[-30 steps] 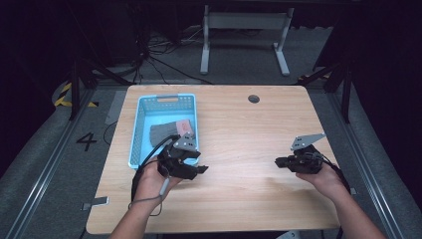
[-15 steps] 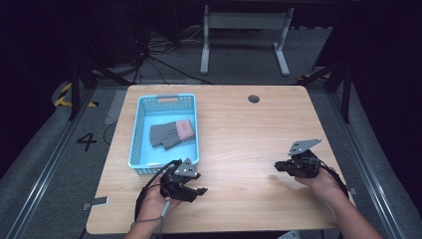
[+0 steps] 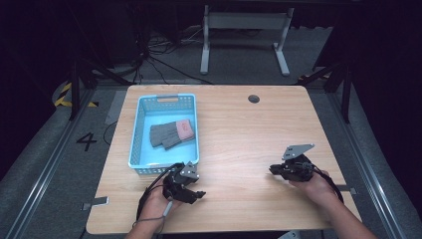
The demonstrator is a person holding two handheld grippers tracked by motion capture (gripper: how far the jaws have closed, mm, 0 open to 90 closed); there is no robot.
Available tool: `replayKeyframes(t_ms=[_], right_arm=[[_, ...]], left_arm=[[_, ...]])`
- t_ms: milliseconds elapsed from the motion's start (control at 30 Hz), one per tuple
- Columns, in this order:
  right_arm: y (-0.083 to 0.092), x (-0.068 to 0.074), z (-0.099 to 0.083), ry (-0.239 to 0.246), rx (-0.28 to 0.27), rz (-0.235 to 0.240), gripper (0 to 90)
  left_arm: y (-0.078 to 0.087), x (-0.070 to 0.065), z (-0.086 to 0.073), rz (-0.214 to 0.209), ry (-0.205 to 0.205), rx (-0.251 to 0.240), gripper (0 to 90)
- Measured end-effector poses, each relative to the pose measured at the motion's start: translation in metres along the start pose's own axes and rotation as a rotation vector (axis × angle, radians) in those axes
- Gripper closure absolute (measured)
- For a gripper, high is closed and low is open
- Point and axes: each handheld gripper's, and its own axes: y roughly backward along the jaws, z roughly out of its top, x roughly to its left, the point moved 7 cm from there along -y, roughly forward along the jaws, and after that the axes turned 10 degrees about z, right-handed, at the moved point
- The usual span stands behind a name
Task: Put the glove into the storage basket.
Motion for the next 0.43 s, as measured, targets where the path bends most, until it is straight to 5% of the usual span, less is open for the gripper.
replayKeyframes(t_ms=[433], right_arm=[[-0.0051, 0.0033, 0.0019, 0.001, -0.001, 0.0, 81.3]], left_arm=[[0.0, 0.0018, -0.0005, 0.0, 0.006, 0.002, 40.1]])
